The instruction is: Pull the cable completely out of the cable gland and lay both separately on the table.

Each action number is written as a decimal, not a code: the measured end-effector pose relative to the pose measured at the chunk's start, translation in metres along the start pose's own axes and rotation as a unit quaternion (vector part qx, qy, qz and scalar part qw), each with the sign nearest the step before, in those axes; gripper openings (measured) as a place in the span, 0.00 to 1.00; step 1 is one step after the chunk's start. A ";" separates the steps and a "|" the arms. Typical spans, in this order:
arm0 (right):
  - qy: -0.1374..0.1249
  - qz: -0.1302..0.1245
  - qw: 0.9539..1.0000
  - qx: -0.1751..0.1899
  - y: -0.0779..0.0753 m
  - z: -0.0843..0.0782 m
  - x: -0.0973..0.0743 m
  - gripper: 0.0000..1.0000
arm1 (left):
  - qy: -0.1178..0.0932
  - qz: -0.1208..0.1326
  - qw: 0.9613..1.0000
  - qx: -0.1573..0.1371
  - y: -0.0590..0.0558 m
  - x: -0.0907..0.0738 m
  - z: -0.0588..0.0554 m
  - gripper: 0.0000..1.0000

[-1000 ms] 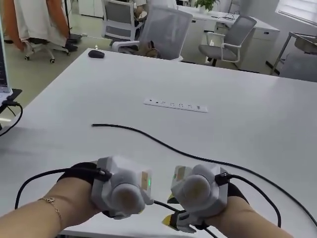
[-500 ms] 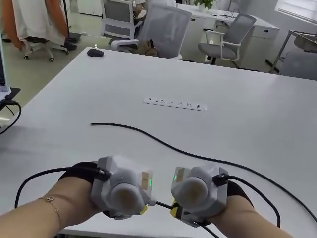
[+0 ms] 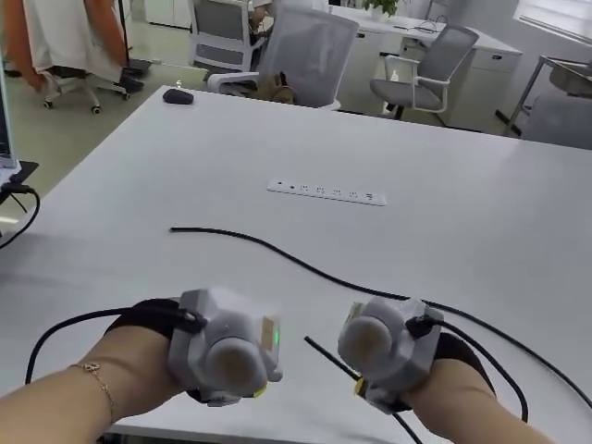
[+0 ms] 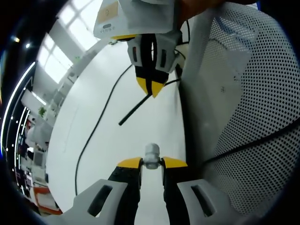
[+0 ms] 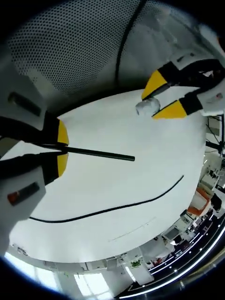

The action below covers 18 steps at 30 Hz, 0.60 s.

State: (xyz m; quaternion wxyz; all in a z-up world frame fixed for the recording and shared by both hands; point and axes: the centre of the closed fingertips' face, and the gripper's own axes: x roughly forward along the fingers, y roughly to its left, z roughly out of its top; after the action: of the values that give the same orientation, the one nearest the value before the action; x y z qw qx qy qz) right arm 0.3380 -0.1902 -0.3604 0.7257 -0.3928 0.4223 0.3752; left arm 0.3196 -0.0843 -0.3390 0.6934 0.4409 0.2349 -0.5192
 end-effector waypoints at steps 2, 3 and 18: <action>-0.004 0.001 1.000 0.011 0.000 0.000 -0.001 0.03 | -0.004 0.001 1.000 -0.004 0.000 -0.001 0.002 0.18; -0.010 0.004 1.000 0.018 0.001 0.001 -0.002 0.03 | -0.004 0.001 1.000 -0.004 0.001 -0.001 0.002 0.18; -0.200 0.023 0.951 0.233 -0.084 0.070 -0.027 0.03 | 0.005 -0.008 1.000 0.009 0.000 -0.001 -0.002 0.18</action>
State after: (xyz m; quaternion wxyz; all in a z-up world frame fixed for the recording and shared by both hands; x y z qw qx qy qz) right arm 0.4243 -0.1685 -0.2914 0.8576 -0.1199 0.3532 0.3541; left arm 0.3197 -0.0818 -0.3398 0.6837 0.4478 0.2371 -0.5252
